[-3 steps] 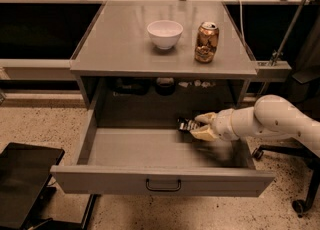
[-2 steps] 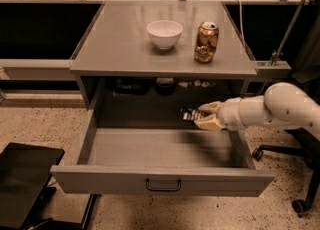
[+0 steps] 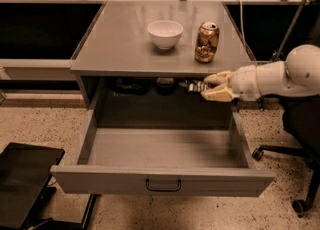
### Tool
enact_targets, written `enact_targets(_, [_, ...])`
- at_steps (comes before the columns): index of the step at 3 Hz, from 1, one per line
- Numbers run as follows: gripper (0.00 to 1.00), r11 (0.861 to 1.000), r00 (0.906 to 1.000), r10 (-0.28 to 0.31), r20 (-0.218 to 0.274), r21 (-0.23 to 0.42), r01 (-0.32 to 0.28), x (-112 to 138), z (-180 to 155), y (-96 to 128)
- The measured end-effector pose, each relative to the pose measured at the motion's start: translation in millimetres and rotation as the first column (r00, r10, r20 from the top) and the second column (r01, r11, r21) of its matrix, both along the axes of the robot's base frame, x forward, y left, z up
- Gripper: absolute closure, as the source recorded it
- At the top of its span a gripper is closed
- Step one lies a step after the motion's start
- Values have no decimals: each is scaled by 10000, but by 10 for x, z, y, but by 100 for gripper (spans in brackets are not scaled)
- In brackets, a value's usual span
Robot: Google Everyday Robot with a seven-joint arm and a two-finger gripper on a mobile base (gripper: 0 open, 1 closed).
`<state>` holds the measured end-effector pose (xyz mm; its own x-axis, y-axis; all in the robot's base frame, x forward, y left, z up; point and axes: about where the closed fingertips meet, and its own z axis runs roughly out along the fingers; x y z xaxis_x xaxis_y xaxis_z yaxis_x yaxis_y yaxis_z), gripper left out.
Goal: Pick rxbar chocolate from top drawer and place on counter
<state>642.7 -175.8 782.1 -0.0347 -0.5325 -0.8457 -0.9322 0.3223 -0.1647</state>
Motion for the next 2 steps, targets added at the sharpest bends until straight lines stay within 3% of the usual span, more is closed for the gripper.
enact_targets(1, [100, 9976, 9972, 649, 382, 223, -658, 41, 546, -20])
enact_targets(2, [100, 9976, 9972, 649, 382, 222, -658, 42, 546, -20])
